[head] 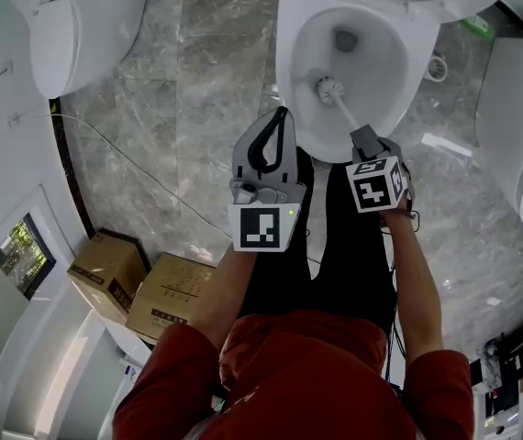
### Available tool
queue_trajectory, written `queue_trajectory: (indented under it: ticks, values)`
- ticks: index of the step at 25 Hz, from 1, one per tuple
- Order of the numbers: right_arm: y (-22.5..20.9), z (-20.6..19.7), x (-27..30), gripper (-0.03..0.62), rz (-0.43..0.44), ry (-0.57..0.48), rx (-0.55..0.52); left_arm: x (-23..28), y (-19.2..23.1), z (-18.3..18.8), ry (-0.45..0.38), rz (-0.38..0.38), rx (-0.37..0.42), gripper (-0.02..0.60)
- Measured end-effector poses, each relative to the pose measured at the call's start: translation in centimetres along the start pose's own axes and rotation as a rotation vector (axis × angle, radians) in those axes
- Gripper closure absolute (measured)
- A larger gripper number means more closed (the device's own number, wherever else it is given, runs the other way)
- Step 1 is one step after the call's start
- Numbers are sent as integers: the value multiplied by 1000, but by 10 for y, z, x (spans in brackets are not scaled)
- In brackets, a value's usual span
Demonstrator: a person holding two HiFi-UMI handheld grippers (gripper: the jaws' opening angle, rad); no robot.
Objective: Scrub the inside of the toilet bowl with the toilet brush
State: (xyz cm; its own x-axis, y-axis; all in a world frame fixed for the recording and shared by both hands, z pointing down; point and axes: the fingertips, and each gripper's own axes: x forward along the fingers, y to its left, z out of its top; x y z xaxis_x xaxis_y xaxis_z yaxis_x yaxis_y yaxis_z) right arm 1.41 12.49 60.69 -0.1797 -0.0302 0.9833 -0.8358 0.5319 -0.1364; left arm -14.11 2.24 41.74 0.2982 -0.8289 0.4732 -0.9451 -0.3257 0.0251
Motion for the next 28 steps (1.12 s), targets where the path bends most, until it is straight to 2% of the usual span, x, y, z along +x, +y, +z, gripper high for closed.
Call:
queue_trajectory:
  ticks: [3, 5, 7, 9, 11, 13, 17, 20, 23, 26, 28]
  values:
    - [16, 40, 7, 433, 13, -82, 17, -4, 11, -3, 1, 35, -19, 583]
    - [10, 69, 11, 434, 3, -134, 45, -10, 24, -5, -6, 69, -30, 583]
    - [-11, 91, 19, 434, -48, -150, 33, -13, 34, -4, -28, 93, -35, 583]
    - [-39, 100, 28, 434, -109, -121, 14, -15, 38, 0, -49, 101, -33, 583]
    - [-66, 92, 34, 434, -154, -63, 9, -16, 39, 4, -67, 98, -29, 583]
    - [-76, 68, 33, 434, -133, -4, 29, -19, 35, 8, -65, 90, -28, 583]
    - [-31, 14, 8, 434, 39, 88, 108, -28, 33, 28, -59, 74, -35, 583]
    - [8, -4, -22, 434, 134, 103, 231, -27, 40, 57, -101, 49, -26, 582]
    - [22, -12, -73, 434, 134, 32, 346, -34, 38, 98, -139, 2, -2, 583]
    - [15, -9, -143, 434, 71, -113, 407, -45, 28, 142, -187, -69, 39, 583]
    - [-5, -9, -197, 434, 6, -226, 473, -49, 15, 170, -220, -119, 56, 583]
